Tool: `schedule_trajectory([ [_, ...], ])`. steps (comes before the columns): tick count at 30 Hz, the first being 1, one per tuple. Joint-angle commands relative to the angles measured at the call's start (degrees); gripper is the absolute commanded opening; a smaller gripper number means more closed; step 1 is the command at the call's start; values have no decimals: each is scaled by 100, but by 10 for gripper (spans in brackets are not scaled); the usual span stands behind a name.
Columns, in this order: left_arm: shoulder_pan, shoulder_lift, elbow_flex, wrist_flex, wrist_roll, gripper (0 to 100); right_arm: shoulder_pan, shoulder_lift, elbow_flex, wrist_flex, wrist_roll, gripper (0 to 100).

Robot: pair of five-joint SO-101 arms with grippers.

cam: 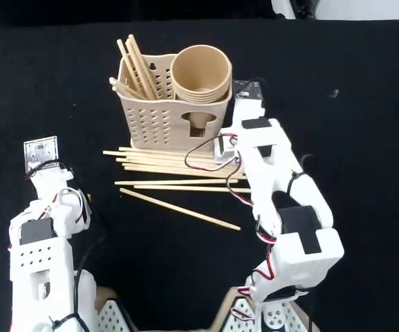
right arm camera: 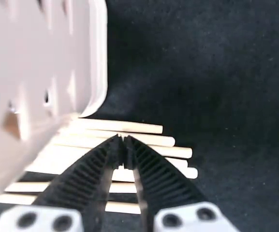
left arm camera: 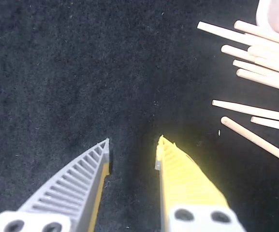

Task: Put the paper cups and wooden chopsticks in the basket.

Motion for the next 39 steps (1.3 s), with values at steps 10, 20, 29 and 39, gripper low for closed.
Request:
schedule_trajectory([
  [10, -48, -9, -48, -97, 9, 166, 158, -101, -330, -923, -44, 11],
  [20, -48, -18, -48, -88, 9, 166, 114, 391, -374, -563, -18, 11],
  [29, -48, -26, -48, -97, 9, 166, -158, -127, 189, 316, 527, 11],
  [39, -48, -18, -48, -97, 9, 166, -1116, -1815, 2141, -264, 1407, 11],
])
